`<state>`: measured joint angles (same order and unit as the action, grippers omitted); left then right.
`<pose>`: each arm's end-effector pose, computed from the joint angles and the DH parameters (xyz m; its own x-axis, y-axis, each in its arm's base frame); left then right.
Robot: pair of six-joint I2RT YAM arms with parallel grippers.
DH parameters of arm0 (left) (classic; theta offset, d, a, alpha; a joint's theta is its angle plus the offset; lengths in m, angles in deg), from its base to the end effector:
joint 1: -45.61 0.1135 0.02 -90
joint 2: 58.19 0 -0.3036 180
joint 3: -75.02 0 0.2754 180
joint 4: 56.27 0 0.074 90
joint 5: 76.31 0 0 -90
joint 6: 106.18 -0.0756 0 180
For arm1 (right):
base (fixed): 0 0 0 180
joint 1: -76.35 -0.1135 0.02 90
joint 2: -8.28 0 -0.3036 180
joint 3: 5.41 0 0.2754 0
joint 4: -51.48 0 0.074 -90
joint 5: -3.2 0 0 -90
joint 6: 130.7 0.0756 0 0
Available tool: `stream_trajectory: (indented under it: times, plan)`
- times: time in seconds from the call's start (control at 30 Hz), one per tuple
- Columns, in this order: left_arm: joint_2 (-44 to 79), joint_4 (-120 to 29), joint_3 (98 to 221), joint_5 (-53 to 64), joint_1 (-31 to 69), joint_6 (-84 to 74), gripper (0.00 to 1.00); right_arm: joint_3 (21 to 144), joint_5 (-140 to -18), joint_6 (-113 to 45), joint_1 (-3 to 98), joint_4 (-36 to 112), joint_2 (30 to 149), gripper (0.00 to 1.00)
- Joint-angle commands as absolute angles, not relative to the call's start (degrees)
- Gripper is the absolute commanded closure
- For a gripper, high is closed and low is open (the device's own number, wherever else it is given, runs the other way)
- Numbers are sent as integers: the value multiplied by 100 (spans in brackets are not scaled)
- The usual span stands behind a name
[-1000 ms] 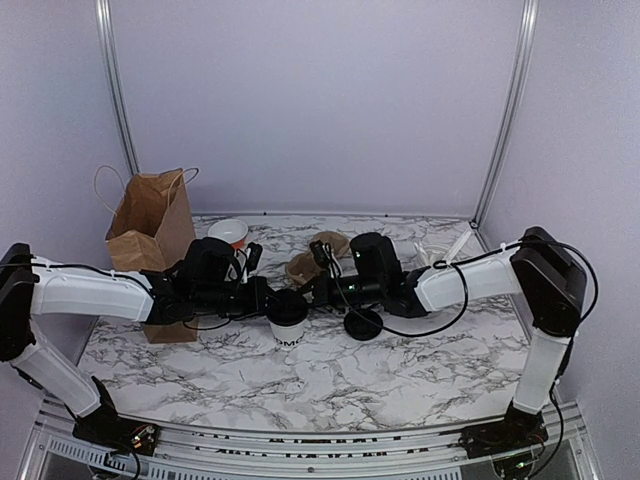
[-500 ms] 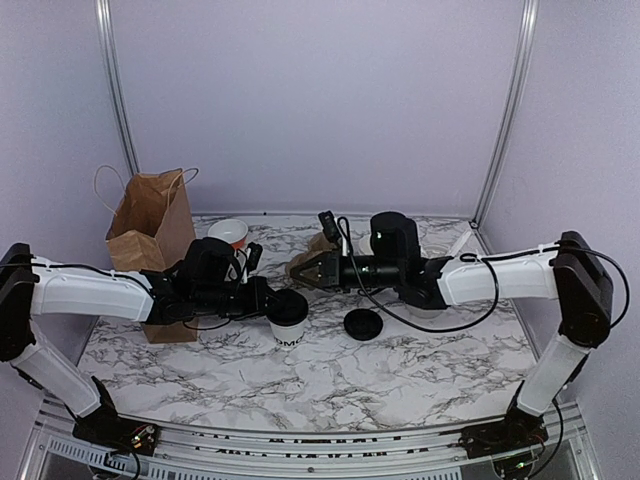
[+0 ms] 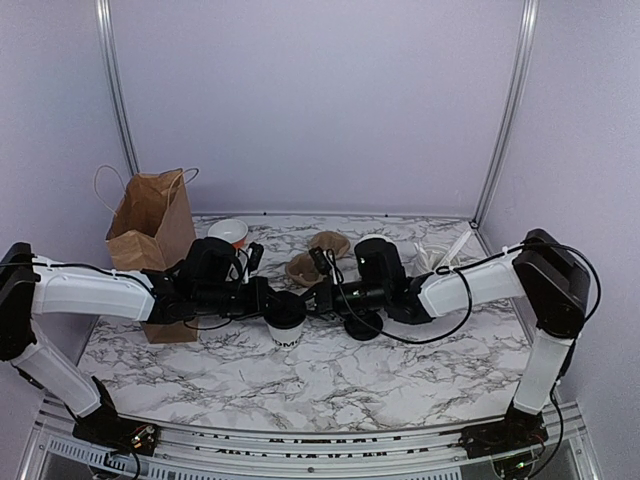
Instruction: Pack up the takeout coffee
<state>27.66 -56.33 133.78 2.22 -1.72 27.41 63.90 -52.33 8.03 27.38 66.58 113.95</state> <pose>0.2432 -0.2860 0.2236 -0.8027 -0.1262 -0.5829 0.3965 0.6172 -0.6796 0.2637 0.3682 0.1931 -0.8847 -0.0727 -0.4605 -0.4597 0.3001 0.8358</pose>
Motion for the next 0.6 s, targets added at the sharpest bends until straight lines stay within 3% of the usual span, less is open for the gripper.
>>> stream_trajectory:
  times: [0.0,0.23,0.57]
  plan:
    - [2862,-5116,13375,261,-185,2654,100,6724,-5557,404,2723,5648,11008,100]
    - [2786,-5116,13397,287,-185,2620,100,7069,-5678,134,2727,5717,10617,97]
    - [2816,-4928,13460,279,-185,2601,100,6841,-5477,443,2724,5430,11868,100]
